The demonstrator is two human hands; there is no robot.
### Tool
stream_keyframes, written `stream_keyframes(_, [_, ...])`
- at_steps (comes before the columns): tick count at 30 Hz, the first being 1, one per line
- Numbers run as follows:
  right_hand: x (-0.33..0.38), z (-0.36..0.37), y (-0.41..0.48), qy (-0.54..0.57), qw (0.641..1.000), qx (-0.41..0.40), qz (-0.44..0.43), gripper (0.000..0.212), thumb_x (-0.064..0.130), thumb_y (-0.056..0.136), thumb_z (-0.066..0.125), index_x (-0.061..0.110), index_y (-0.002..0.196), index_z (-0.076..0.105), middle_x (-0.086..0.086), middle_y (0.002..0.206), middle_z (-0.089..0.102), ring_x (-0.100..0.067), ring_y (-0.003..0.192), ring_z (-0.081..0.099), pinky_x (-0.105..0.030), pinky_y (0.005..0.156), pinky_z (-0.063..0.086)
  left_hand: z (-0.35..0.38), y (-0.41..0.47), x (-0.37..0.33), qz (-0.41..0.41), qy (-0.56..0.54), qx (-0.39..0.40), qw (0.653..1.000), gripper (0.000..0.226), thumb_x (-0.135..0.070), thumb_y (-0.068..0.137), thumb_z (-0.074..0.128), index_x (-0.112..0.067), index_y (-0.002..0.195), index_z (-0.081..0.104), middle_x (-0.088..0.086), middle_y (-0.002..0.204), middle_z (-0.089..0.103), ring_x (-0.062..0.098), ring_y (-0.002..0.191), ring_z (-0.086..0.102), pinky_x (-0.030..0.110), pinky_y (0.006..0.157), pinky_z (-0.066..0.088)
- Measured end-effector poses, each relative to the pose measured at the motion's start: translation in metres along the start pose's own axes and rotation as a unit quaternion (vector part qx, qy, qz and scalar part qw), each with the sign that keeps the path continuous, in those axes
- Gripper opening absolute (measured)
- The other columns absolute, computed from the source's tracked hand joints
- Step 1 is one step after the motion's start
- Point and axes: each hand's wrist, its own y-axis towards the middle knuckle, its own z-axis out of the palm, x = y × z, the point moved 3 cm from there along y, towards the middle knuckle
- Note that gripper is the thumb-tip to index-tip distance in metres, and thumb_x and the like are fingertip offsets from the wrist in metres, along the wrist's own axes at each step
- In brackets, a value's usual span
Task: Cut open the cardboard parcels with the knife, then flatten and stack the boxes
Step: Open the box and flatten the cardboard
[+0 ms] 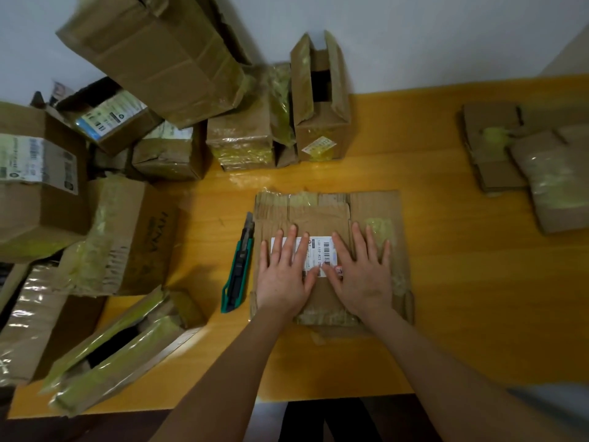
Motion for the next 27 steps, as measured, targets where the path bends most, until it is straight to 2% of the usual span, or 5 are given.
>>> stream_keyframes(5, [-0.002, -0.003, 0.000, 0.013, 0.999, -0.040, 0.004, 0.066, 0.065, 0.089, 0.025, 0.031, 0.142, 0.043, -0.011, 0.153, 0.033, -0.031, 0.143, 0.025, -0.057, 0.112, 0.017, -0.003, -0.001, 0.001, -0.003, 0.004, 0.010, 1.000, 0.070, -0.060, 0.093, 0.012, -0.025, 0.154, 0.008, 0.004, 0.162, 0.006, 0.027, 0.149, 0.007, 0.049, 0.120, 0.006])
stream_keyframes(9, [-0.001, -0.035, 0.022, -0.027, 0.998, -0.055, 0.006, 0.055, 0.061, 0.089, 0.042, 0.029, 0.132, 0.048, -0.012, 0.138, 0.040, -0.030, 0.126, 0.037, -0.047, 0.102, 0.031, -0.031, 0.015, -0.008, -0.032, 0.024, -0.013, 0.999, 0.068, -0.056, 0.093, 0.032, -0.018, 0.149, 0.031, 0.012, 0.143, 0.042, 0.032, 0.128, 0.041, 0.047, 0.105, 0.032])
stream_keyframes(15, [-0.011, -0.028, 0.060, -0.039, 0.999, 0.031, -0.019, 0.081, 0.079, 0.084, 0.012, 0.040, 0.150, -0.011, -0.005, 0.158, -0.026, -0.038, 0.144, -0.022, -0.068, 0.111, -0.004, -0.032, 0.062, -0.004, 0.043, 0.065, 0.047, 0.996, 0.075, -0.065, 0.092, 0.013, -0.029, 0.153, -0.013, 0.006, 0.159, -0.025, 0.030, 0.146, -0.021, 0.057, 0.117, -0.006])
stream_keyframes(19, [-0.013, -0.014, 0.062, -0.043, 0.999, 0.021, -0.005, 0.077, 0.079, 0.081, -0.001, 0.042, 0.144, -0.024, -0.002, 0.155, -0.031, -0.035, 0.142, -0.027, -0.067, 0.111, -0.007, -0.018, 0.066, -0.001, 0.043, 0.066, 0.045, 0.996, 0.075, -0.068, 0.081, -0.008, -0.037, 0.148, -0.021, 0.006, 0.155, -0.034, 0.030, 0.143, -0.029, 0.059, 0.115, -0.008])
stream_keyframes(27, [-0.013, -0.011, 0.063, -0.034, 0.999, -0.008, -0.006, 0.076, 0.078, 0.081, -0.002, 0.042, 0.147, -0.014, -0.002, 0.159, -0.021, -0.035, 0.145, -0.019, -0.066, 0.111, -0.006, -0.018, 0.068, 0.001, 0.037, 0.055, 0.031, 0.997, 0.074, -0.068, 0.083, -0.006, -0.038, 0.150, -0.016, 0.003, 0.157, -0.027, 0.029, 0.145, -0.024, 0.058, 0.116, -0.009])
